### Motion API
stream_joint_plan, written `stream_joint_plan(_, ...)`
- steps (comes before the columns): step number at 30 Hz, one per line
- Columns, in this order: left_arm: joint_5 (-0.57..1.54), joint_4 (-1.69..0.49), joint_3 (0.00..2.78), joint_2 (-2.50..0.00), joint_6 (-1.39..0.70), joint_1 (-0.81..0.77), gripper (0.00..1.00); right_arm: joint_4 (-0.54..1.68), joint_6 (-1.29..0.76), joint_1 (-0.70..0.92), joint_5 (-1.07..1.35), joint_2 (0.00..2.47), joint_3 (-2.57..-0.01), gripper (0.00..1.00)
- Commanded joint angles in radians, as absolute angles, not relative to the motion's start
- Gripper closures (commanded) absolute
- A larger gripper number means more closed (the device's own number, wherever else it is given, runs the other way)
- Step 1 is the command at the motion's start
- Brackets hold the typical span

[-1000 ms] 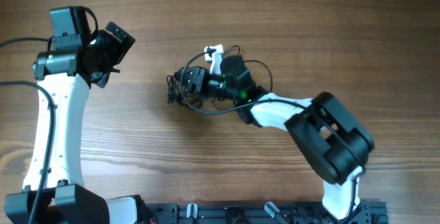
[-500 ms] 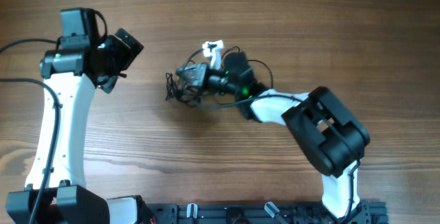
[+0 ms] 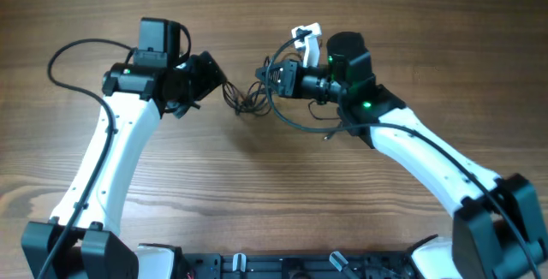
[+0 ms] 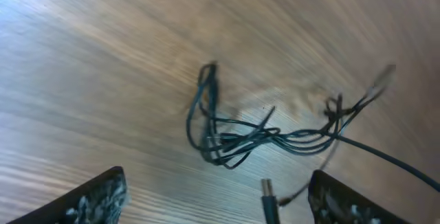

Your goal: Untangle cables

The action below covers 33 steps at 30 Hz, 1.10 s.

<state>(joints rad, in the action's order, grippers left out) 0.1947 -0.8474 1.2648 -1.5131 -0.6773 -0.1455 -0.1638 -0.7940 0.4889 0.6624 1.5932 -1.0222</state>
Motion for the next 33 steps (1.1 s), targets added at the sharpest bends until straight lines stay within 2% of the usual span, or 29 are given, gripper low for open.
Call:
stream_joint_plan(1, 0.239, -0.834, 1.258, -1.521, -0.609, -0.192, 0.16, -0.118, -0.725, 0.49, 0.649, 1.561, -1.031, 0.96)
stream_joint_plan(4, 0.233, -0.833, 1.243, -1.522, -0.609, -0.229, 0.22, -0.091, -0.698, 0.49, 0.668, 1.56, -1.03, 0.95)
stream_joint_plan(9, 0.216, -0.794, 1.139, -1.523, -0.682, -0.247, 0.17, -0.094, -0.698, 0.49, 0.675, 1.557, -1.031, 0.95)
stream_joint_plan(11, 0.216, -0.749, 1.078, -1.525, -0.733, -0.247, 0.27, -0.093, -0.698, 0.49, 0.679, 1.557, -1.03, 0.95)
stream_joint_plan(15, 0.22, -0.558, 0.937, -1.541, -0.772, -0.247, 0.32, -0.093, -0.699, 0.49, 0.713, 1.557, -1.03, 0.96)
stream_joint_plan(17, 0.22, -0.46, 0.888, -1.563, -0.775, -0.247, 0.43, -0.092, -0.698, 0.49, 0.741, 1.557, -1.031, 0.95)
stream_joint_plan(20, 0.215, -0.418, 0.869, -1.625, -0.775, -0.247, 0.71, -0.092, -0.657, 0.488, 0.735, 1.538, -1.031, 0.95)
stream_joint_plan(21, 0.215, -0.418, 0.869, -1.65, -0.774, -0.247, 0.84, -0.092, -0.629, 0.484, 0.717, 1.52, -1.031, 0.95)
stream_joint_plan(22, 0.215, -0.419, 0.869, -1.673, -0.77, -0.247, 0.92, -0.088, -0.602, 0.476, 0.694, 1.5, -1.031, 0.95)
stream_joint_plan(23, 0.207, -0.422, 0.869, -1.7, -0.77, -0.247, 0.96, -0.079, -0.58, 0.463, 0.662, 1.475, -1.031, 0.96)
stream_joint_plan(29, 0.076, -0.481, 0.87, -1.728, -0.739, -0.21, 0.96, 0.269, -0.494, 0.272, 0.2, 1.176, -1.031, 0.95)
stream_joint_plan(32, 0.108, -0.44, 0.871, -1.636, -0.684, -0.153, 0.96, 0.537, -0.498, 0.155, -0.038, 1.055, -1.031, 0.95)
stream_joint_plan(33, 0.183, -0.388, 0.871, -1.571, -0.637, -0.132, 0.96, 0.643, -0.498, 0.117, -0.08, 1.031, -1.03, 0.95)
